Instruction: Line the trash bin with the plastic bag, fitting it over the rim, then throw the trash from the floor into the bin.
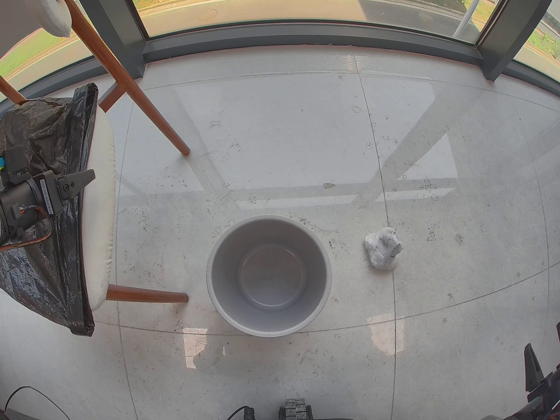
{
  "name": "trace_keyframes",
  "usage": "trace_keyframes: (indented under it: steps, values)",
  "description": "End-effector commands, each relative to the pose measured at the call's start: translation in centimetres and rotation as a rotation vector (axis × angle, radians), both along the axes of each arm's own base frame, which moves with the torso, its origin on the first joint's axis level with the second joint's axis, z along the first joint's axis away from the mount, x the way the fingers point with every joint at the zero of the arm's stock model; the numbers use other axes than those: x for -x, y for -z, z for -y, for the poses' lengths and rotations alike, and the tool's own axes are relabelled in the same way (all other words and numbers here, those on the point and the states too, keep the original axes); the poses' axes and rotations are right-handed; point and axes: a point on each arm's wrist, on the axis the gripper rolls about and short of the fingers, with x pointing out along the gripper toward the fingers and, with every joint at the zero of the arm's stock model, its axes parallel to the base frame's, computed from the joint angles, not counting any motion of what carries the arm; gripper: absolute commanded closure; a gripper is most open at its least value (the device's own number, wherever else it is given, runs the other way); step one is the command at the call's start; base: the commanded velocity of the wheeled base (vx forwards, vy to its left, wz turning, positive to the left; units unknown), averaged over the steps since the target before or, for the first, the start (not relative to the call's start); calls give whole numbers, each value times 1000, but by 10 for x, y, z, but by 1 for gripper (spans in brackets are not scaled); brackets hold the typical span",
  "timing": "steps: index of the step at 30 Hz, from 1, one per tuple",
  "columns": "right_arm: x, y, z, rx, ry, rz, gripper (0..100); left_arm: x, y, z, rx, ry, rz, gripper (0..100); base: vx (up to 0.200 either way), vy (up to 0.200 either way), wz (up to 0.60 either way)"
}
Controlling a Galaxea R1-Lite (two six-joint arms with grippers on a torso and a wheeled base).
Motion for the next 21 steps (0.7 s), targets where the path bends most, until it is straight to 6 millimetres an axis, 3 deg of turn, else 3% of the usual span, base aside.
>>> trace_keyframes:
  steps: [1,21]
  values:
    - [-1,5,0,0,0,-8,0,-7,6,0,0,-1,-29,0,0,0,0]
    - [-1,5,0,0,0,-8,0,-6,12,-5,-31,-85,-48,0,0,0,0]
